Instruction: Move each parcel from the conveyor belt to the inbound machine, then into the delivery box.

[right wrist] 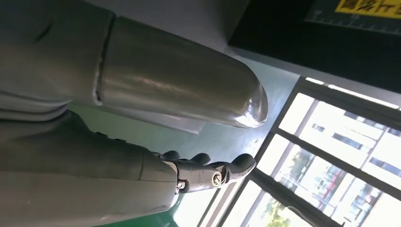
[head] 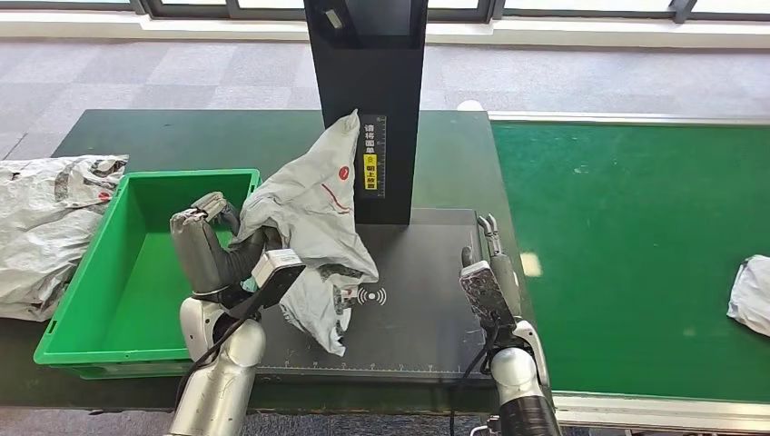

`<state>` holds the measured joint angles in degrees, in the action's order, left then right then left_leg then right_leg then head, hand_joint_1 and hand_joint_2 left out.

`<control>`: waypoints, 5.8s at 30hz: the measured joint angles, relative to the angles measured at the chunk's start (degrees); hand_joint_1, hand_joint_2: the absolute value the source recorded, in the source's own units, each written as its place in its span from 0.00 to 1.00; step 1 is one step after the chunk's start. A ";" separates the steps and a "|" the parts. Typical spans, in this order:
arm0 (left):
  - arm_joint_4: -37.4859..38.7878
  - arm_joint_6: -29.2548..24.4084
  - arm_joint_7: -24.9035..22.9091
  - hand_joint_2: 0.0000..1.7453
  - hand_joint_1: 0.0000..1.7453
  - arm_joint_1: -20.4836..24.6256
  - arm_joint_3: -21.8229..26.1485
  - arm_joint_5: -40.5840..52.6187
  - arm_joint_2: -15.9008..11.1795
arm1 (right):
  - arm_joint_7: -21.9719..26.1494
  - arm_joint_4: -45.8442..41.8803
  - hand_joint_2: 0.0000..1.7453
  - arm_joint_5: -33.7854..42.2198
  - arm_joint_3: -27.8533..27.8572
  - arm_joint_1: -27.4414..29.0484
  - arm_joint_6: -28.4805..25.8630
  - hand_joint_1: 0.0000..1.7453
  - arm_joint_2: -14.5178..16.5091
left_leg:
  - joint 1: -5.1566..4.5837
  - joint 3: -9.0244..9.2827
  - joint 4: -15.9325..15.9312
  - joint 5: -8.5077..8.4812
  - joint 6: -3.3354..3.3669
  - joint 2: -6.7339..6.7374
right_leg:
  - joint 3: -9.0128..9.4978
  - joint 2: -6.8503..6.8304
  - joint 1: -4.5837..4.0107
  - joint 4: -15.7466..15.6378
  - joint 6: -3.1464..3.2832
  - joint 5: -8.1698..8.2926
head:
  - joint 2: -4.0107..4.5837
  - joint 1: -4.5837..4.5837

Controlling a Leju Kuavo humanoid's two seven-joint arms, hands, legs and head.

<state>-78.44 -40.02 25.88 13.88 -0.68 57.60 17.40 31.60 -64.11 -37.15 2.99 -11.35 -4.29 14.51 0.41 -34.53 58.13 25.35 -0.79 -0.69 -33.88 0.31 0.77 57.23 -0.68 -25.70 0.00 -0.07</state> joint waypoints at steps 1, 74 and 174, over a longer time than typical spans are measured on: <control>0.05 0.00 -0.28 1.00 1.00 0.00 0.04 0.26 0.00 | 0.45 -0.07 0.00 0.63 0.00 0.00 0.72 0.00 0.00 | 0.00 0.00 0.00 0.00 0.00 0.01 | 0.00 0.01 0.00 0.00 0.00 0.00 | 0.00 0.00; -0.07 -0.17 14.18 1.00 1.00 12.98 36.69 -6.72 2.12 | 8.52 -24.66 1.00 30.67 -13.61 6.24 25.47 0.00 -1.38 | 0.02 -0.01 0.00 -0.02 -0.03 0.08 | 0.00 0.07 -0.02 0.03 0.02 0.03 | 0.00 0.02; 1.73 -0.17 5.42 0.00 0.00 15.07 38.79 1.22 2.03 | 8.53 -18.08 1.00 28.91 -12.20 2.05 24.21 0.00 -1.68 | 0.02 -0.01 0.02 -0.05 -0.05 0.08 | -0.02 0.05 -0.02 0.03 0.05 0.11 | 0.00 0.02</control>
<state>-76.71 -40.19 31.30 28.95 38.11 58.82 19.43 40.13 -82.19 -8.24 -9.20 -9.30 19.92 12.83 0.43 -34.54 58.15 25.29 -0.84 -0.61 -33.90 0.36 0.75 57.26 -0.63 -25.58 0.00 -0.04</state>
